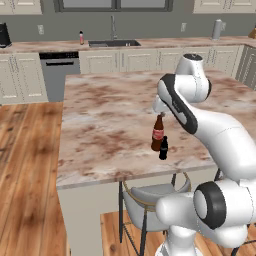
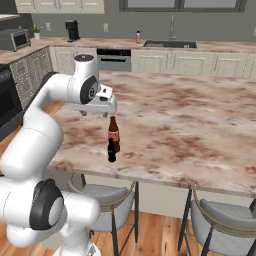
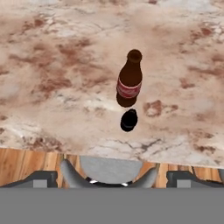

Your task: Place the large bottle from the dining counter next to the other large bottle outside the sink, and place the small bottle from the dining counter next to the other small bottle inside the sink.

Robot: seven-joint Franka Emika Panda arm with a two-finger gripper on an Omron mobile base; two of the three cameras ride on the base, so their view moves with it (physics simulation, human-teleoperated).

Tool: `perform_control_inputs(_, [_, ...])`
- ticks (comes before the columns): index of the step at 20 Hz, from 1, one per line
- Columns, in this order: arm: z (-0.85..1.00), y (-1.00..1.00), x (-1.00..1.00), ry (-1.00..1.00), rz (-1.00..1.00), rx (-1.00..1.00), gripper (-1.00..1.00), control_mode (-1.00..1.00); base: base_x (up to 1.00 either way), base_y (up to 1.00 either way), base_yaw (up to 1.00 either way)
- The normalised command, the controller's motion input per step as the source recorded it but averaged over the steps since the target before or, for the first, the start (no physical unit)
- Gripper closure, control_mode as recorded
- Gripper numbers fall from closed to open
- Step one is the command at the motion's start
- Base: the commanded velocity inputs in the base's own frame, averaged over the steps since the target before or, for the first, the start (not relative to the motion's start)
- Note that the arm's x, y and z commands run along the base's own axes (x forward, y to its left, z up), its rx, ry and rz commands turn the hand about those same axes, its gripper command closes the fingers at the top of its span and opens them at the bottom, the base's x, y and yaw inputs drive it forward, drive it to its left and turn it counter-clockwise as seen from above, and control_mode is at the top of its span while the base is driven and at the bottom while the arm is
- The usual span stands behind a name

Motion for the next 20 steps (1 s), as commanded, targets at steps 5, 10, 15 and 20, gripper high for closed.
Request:
perform_control_inputs(5, [-0.17,-0.02,0.36,-0.01,0.0,0.0,-1.0,-1.0,0.0,0.0,0.0])
perform_control_inputs(10, [-0.16,-0.03,0.3,0.0,0.0,0.0,-1.0,-1.0,0.0,0.0,0.0])
perform_control_inputs(15, [-0.14,-0.04,0.2,0.0,0.0,0.0,-1.0,-1.0,0.0,0.0,0.0])
perform_control_inputs(20, [-0.13,-0.05,0.1,-0.01,0.0,0.0,-1.0,-1.0,0.0,0.0,0.0])
